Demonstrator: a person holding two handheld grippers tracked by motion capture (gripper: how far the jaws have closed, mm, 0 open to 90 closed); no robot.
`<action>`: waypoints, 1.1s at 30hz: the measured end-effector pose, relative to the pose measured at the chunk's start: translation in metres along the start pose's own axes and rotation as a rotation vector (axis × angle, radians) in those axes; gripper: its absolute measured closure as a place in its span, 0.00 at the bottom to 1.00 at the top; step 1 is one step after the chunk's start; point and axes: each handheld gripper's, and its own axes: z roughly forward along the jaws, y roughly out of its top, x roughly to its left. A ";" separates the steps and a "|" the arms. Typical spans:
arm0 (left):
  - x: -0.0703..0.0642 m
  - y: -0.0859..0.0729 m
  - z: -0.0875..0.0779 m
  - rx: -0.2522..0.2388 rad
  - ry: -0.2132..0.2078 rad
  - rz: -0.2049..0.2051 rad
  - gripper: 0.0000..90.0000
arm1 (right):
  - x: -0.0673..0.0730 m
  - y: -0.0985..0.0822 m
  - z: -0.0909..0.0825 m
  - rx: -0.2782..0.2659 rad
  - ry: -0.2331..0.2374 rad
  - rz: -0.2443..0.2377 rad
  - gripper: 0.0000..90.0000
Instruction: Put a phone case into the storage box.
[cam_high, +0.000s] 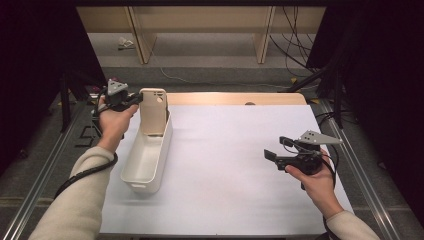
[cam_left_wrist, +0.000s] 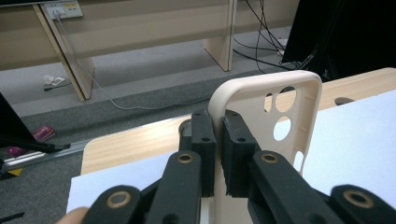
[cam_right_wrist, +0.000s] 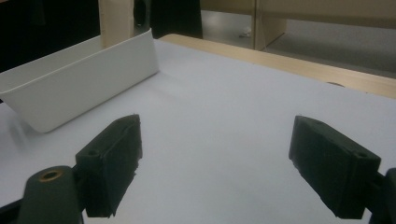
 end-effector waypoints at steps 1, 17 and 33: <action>0.000 -0.001 0.001 0.002 0.000 0.000 0.94 | 0.000 0.000 0.000 0.000 0.001 0.000 0.20; 0.003 -0.015 0.010 0.033 -0.007 -0.015 0.94 | 0.000 0.000 0.001 0.003 0.001 0.000 0.20; 0.006 -0.028 0.022 0.048 -0.010 -0.015 0.93 | -0.001 0.000 0.001 0.004 0.003 0.002 0.20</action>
